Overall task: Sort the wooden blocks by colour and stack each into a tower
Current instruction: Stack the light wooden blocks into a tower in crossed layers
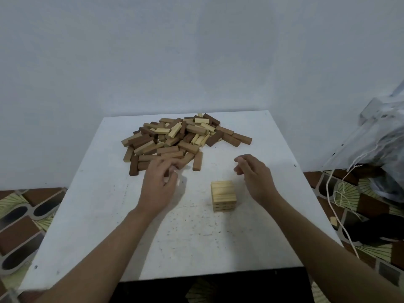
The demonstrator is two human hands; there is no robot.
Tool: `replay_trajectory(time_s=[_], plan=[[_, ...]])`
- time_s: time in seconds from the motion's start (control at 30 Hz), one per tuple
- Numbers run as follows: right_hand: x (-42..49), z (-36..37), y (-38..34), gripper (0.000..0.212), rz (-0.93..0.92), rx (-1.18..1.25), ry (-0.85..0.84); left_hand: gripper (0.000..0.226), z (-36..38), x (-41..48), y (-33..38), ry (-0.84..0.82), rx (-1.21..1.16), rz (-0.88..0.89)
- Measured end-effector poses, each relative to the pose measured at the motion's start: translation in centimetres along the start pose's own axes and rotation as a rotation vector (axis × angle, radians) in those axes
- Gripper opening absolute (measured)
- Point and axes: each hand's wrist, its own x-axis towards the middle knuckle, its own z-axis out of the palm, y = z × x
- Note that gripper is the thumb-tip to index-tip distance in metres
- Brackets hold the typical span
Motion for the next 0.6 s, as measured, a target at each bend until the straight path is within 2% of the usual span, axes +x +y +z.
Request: replay_trajectory(time_s=[0.1,0.17,0.3,0.4,0.5,0.6], plan=[[3.4,0.4,-1.5,0.018,-0.070,-0.105,-0.008,0.031,-0.5,3.3,-2.2,0.054,0.158,0.026],[5.4,1.0,-2.2,0.010,-0.165,-0.195,-0.033,0.036,-0.7,4.9,-3.4,0.022,0.275,-0.009],[9.0,2.4,-2.5,0.020,-0.365,-0.459,-0.231,0.054,-0.4,5.2,-5.4,-0.114,0.503,-0.049],[10.7,3.6,-2.7,0.025,-0.457,-0.600,-0.314,0.052,0.2,4.3,-6.6,-0.137,0.685,-0.008],[11.7,4.3,-2.8,0.026,-0.514,-0.697,-0.333,0.047,0.4,4.3,-6.8,-0.095,0.683,-0.015],[12.2,4.5,-2.9,0.017,-0.575,-0.804,-0.309,0.043,0.4,4.4,-6.5,-0.075,0.623,-0.025]])
